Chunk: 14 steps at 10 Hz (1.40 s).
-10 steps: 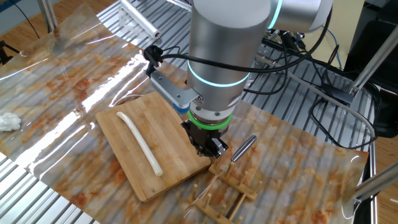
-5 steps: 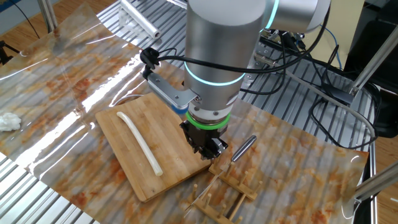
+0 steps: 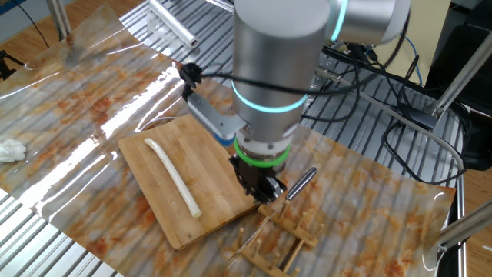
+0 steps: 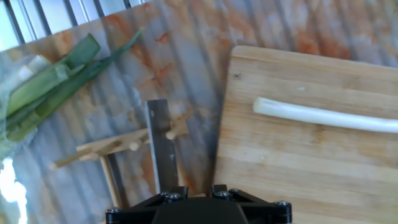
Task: Chop the scallions
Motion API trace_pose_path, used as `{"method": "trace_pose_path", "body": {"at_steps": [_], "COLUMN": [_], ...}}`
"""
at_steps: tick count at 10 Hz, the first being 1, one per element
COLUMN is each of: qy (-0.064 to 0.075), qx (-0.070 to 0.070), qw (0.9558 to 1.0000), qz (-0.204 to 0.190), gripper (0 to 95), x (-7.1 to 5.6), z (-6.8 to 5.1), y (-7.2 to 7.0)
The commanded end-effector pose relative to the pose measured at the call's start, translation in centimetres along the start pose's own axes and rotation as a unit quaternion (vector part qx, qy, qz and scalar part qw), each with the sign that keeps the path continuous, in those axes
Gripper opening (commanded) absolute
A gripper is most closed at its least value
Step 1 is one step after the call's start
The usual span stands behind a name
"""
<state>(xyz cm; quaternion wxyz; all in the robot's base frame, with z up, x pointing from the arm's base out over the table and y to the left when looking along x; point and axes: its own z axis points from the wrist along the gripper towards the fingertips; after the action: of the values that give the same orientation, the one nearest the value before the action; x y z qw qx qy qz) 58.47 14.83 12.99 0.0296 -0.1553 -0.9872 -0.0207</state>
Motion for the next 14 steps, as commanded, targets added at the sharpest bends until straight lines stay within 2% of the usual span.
{"method": "trace_pose_path", "body": {"at_steps": [1, 7, 8, 14], "qy": [-0.002, -0.004, -0.005, -0.016], "qx": [0.000, 0.003, 0.003, 0.001], "qw": [1.0000, 0.9999, 0.9998, 0.9996], "qz": [0.008, 0.016, 0.019, 0.022], "gripper": [19.0, 19.0, 38.0, 38.0], "x": [0.2, 0.7, 1.0, 1.8], "z": [0.2, 1.1, 1.4, 3.1], "y": [0.8, 2.2, 2.5, 2.5]}}
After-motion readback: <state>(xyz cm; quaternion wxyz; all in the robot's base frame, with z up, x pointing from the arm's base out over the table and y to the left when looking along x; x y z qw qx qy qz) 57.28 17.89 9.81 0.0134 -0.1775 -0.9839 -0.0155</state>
